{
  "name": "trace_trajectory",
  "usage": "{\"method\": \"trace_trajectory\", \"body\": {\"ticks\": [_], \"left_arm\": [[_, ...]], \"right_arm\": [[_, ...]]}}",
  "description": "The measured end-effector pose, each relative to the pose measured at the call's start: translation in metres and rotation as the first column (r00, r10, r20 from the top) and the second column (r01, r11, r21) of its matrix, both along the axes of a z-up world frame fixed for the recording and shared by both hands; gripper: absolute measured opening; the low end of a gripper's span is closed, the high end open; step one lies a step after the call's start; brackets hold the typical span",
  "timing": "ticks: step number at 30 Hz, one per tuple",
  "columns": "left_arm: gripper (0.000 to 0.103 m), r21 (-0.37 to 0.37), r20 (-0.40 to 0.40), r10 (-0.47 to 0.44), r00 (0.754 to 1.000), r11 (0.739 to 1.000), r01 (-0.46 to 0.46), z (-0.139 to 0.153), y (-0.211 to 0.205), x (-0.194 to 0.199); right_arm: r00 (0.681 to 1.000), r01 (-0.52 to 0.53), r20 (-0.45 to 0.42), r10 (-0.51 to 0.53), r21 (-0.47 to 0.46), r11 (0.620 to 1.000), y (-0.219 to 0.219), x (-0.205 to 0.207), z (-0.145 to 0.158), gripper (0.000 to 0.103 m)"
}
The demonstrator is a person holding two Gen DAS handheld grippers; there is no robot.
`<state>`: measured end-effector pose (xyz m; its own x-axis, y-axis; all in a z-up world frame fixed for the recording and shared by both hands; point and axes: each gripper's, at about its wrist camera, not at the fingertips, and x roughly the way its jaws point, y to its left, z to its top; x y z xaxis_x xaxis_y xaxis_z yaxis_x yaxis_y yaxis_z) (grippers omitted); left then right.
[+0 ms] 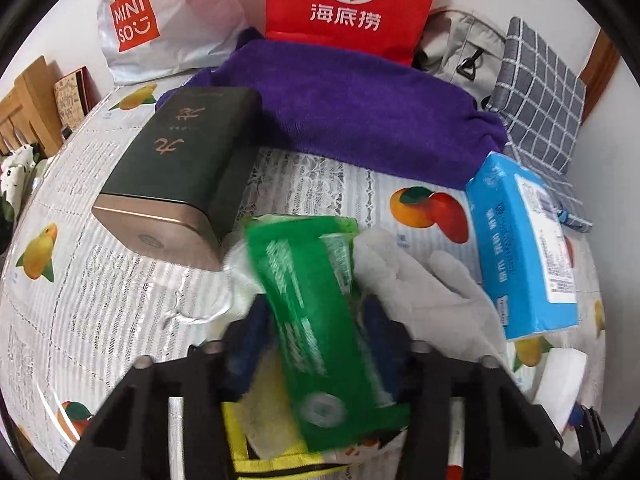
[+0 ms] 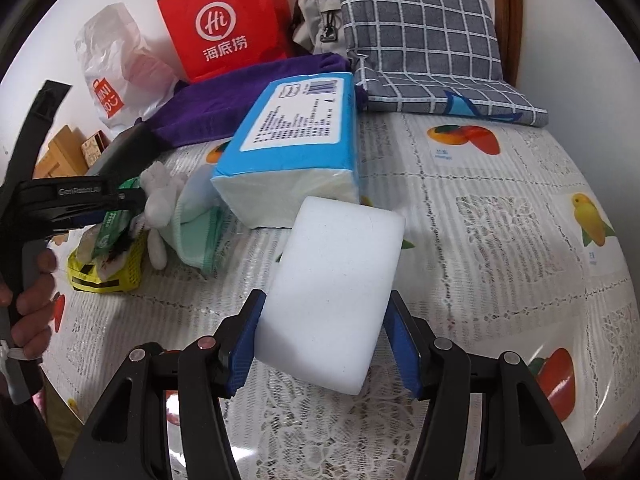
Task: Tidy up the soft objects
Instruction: 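Grasp the white sponge with the right tool while the left tool grasps the green packet, then carry the white sponge and green packet over the purple towel with both tools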
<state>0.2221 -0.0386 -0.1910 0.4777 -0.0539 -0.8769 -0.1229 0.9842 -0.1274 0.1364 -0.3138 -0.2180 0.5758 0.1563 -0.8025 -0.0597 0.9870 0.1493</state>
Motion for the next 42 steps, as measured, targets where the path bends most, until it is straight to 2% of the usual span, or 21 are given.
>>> {"method": "trace_trajectory", "body": {"ticks": [4,8,11,16,20,26,31,42], "left_arm": [[0.031,-0.029,0.006,-0.014,1.0,0.999,0.014,0.005,0.007,-0.006],[0.03,-0.051,0.022,-0.023,0.999,0.998,0.024,0.015,0.015,-0.018],[0.03,-0.037,0.038,-0.022,0.999,0.999,0.024,0.024,0.021,-0.027],[0.03,-0.04,0.053,-0.003,0.999,0.999,0.005,0.036,0.042,-0.044],[0.03,-0.024,0.058,0.022,0.998,1.0,-0.021,0.04,0.062,-0.057],[0.03,-0.031,0.031,0.083,0.996,0.996,-0.082,0.03,0.097,-0.075],[0.03,-0.052,0.024,0.095,0.995,0.994,-0.094,0.027,0.115,-0.084],[0.03,-0.064,0.1,0.059,0.993,0.997,-0.052,0.064,0.126,-0.072]], "right_arm": [[1.0,0.019,0.005,-0.019,0.005,1.0,-0.005,-0.002,0.002,0.059],[1.0,0.025,0.012,-0.025,-0.003,1.0,-0.004,-0.007,0.006,0.059],[1.0,0.015,0.021,-0.015,-0.005,1.0,0.0,-0.012,0.01,0.059],[1.0,0.007,-0.029,-0.007,0.005,1.0,0.005,-0.013,0.002,0.059],[1.0,0.015,-0.026,-0.015,-0.009,1.0,0.008,-0.019,0.004,0.059],[1.0,0.006,-0.002,-0.006,-0.017,1.0,0.014,-0.031,0.021,0.059],[1.0,0.004,0.024,-0.003,-0.022,1.0,0.019,-0.034,0.04,0.059],[0.997,-0.012,0.083,0.012,-0.006,1.0,0.028,-0.014,0.086,0.059]]}}
